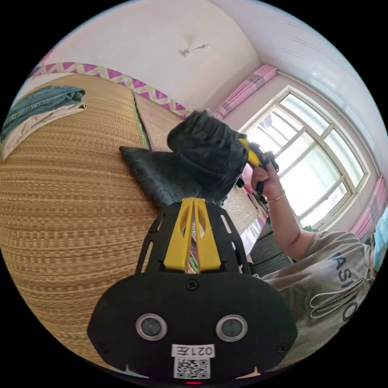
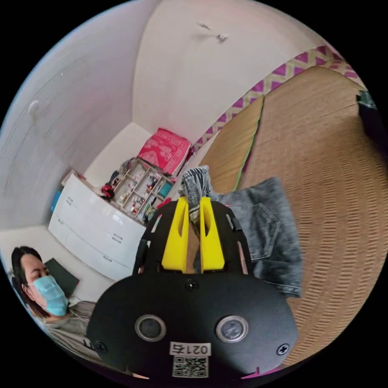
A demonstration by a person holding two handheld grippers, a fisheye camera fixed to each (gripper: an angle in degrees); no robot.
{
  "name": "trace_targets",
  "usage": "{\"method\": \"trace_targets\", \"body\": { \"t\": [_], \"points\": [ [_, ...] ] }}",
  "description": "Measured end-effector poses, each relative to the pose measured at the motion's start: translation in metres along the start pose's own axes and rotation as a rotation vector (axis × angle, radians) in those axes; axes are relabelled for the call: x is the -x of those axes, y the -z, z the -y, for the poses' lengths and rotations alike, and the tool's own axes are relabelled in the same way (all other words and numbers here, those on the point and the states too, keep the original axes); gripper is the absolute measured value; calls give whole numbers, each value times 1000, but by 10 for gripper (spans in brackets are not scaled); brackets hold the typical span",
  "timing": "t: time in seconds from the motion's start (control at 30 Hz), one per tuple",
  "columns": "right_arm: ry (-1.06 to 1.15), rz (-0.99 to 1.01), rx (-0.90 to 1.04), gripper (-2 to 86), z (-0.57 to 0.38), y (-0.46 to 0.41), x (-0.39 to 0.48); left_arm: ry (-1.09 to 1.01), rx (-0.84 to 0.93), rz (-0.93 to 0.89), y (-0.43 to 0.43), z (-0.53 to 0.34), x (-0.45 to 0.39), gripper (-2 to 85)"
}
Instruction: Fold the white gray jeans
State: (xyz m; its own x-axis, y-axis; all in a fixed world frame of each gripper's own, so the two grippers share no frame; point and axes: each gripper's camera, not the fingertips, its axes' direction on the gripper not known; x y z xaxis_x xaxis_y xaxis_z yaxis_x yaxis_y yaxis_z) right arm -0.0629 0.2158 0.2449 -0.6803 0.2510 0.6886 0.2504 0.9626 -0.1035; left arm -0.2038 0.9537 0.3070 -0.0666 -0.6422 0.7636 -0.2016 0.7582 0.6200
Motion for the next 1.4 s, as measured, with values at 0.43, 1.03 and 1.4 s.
{"method": "trace_targets", "body": {
  "t": [0.43,1.03,1.4],
  "points": [
    [-528,-281,-304,41,-73,284,-253,109,353,254,-104,193,-41,71],
    [-312,-439,-509,68,-195,332,-169,-409,336,741,-143,306,-312,79],
    [396,-1024,258,-7,-183,23,17,-742,379,550,-259,324,-452,42]
  ]
}}
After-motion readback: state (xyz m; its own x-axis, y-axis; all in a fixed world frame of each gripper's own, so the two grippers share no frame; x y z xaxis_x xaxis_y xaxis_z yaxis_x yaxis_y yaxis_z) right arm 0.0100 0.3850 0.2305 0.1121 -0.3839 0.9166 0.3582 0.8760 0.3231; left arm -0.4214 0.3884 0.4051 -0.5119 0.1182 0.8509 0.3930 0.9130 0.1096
